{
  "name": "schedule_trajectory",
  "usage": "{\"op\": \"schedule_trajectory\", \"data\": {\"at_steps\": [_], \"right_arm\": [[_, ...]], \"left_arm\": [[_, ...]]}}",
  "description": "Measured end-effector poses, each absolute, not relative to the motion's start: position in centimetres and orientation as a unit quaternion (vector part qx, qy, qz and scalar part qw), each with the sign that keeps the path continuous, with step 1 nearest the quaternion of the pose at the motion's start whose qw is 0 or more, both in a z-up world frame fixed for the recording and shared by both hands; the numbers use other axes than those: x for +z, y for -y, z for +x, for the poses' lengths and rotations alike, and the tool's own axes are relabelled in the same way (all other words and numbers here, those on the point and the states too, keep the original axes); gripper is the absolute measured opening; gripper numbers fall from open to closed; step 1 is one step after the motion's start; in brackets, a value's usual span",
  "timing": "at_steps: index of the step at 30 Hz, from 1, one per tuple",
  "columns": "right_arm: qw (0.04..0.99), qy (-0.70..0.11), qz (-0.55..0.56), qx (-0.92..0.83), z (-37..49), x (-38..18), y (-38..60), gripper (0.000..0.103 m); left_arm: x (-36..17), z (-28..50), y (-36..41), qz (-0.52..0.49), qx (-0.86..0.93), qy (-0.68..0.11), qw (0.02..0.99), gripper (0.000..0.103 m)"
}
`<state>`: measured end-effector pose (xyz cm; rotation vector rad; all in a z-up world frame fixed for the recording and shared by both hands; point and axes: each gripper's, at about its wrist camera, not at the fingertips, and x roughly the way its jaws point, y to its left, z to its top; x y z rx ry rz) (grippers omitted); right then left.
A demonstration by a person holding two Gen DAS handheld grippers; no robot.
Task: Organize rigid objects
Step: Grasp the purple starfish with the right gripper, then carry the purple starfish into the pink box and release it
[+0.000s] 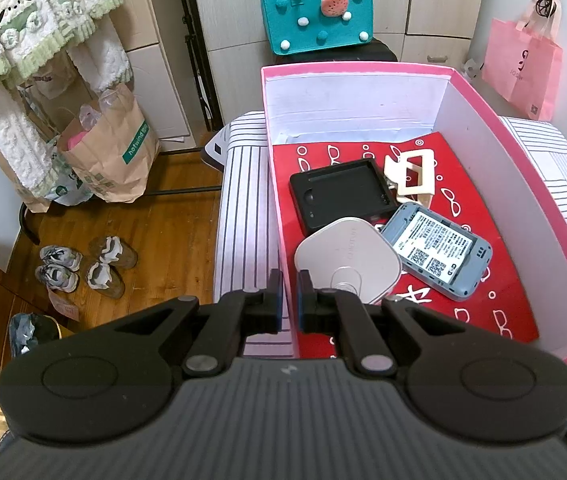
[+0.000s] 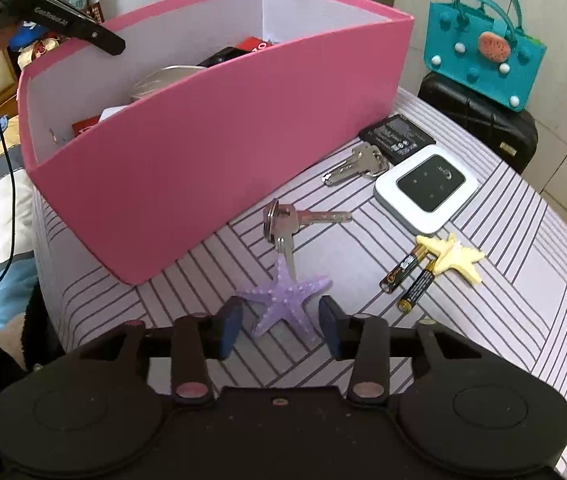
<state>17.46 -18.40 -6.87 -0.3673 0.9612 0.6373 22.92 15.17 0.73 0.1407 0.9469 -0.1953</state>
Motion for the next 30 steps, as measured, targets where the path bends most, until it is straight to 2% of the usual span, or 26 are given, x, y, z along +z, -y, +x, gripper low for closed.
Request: {"op": "schedule_trajectory", "data": {"at_steps": [2, 3, 4, 7, 16, 24, 30], "right_arm": [[0.826, -0.449, -0.168, 0.296, 17.3, -6.9, 18.4, 0.047], [0.826, -0.449, -0.165, 0.297, 17.3, -6.8, 18.4, 0.038], [0.827, -0.454, -0.167, 0.288, 17.3, -6.6, 18.3, 0.034], [0.835, -0.448, -0.160, 0.276, 17.6, -5.8, 18.6, 0.029], [0.848, -0.439, -0.152, 0.254, 18.3, -4.1, 19.2, 0.029], [0.876, -0.389, -0.139, 0.249, 19.2, 2.2, 19.9, 0.029], [0.864, -0.386, -0.109, 0.305, 20.9, 5.7, 17.5, 0.029]], "left_arm": [[0.7, 23.0, -15.1, 0.066, -0.094, -0.455, 0.883, 0.006], [0.7, 23.0, -15.1, 0.066, -0.094, -0.454, 0.883, 0.006], [0.7, 23.0, -15.1, 0.067, -0.094, -0.454, 0.883, 0.006], [0.5, 22.9, -14.9, 0.076, -0.094, -0.453, 0.883, 0.006], [0.6, 22.4, -14.7, 0.087, -0.102, -0.454, 0.881, 0.006], [0.7, 22.3, -14.9, 0.084, -0.105, -0.464, 0.876, 0.006], [0.9, 22.3, -14.4, 0.110, -0.105, -0.468, 0.871, 0.005]]}}
